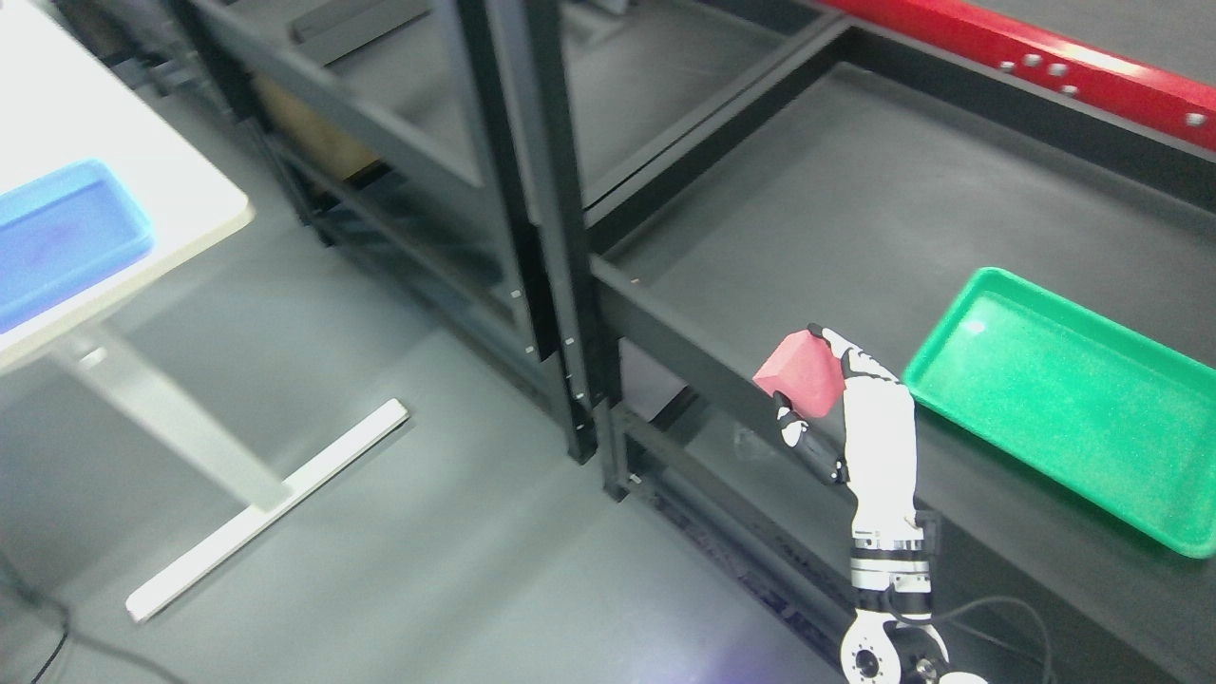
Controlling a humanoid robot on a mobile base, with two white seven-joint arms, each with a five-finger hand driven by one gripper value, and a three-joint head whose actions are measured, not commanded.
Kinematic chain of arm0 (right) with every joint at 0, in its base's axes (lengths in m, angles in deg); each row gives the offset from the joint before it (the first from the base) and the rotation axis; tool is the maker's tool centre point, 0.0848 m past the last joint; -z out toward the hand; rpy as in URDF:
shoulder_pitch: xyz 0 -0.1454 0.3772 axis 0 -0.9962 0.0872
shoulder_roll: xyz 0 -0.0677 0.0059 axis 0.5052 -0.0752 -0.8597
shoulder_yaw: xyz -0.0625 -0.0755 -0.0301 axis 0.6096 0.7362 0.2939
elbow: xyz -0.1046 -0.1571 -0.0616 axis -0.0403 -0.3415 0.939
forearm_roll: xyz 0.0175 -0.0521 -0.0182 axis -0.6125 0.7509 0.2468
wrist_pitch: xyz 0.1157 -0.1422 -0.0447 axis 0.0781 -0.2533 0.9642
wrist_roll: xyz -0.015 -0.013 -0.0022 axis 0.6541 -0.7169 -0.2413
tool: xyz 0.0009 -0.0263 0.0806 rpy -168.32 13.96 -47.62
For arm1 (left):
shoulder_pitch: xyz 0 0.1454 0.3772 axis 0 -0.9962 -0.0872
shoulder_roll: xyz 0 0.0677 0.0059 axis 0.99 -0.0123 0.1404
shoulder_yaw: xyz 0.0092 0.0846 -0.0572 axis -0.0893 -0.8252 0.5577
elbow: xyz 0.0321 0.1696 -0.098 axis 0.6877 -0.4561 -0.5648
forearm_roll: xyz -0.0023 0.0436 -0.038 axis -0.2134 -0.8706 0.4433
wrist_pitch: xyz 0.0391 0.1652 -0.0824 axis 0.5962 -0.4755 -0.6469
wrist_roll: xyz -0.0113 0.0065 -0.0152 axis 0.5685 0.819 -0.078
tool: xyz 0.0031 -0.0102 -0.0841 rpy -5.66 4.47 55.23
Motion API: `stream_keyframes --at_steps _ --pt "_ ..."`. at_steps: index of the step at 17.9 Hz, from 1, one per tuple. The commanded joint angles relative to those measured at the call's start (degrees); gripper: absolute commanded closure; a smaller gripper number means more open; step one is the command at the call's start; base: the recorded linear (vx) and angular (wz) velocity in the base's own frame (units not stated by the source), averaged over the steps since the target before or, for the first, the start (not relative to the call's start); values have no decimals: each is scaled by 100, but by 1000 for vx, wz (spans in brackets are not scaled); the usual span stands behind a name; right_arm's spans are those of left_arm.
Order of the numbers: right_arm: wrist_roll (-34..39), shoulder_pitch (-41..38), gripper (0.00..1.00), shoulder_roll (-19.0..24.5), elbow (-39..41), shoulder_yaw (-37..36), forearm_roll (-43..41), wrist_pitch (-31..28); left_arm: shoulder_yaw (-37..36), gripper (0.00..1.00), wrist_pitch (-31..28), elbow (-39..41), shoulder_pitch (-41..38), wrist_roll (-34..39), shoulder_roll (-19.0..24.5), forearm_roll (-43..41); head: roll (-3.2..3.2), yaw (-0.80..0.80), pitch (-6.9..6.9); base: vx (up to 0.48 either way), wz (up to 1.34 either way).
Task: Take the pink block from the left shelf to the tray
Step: 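Carry the pink cube in the right hand toward the blue tray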
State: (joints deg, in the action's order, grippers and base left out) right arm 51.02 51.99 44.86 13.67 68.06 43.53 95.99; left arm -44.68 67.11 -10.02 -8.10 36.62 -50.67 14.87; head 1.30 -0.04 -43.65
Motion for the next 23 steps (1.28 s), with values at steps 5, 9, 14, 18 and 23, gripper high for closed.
stream_keyframes --at_steps 5,9,14,18,23 --pt "5 -279 96 -80 452 -156 -97 41 0 0 -1 100 -115 1 100 0 0 0 0 -252 628" --pt "-30 -394 95 -80 461 -226 -106 58 0 0 -1 100 -115 1 100 0 0 0 -2 -249 631" --pt "-66 -385 95 -80 461 -235 -106 67 0 0 -1 100 -115 1 100 0 0 0 -2 -213 675" --pt "-83 -367 95 -80 461 -244 -114 67 0 0 -1 100 -115 1 100 0 0 0 -2 -147 651" --pt "-109 -323 95 -80 470 -253 -114 181 0 0 -1 100 -115 1 100 0 0 0 -2 -85 387"
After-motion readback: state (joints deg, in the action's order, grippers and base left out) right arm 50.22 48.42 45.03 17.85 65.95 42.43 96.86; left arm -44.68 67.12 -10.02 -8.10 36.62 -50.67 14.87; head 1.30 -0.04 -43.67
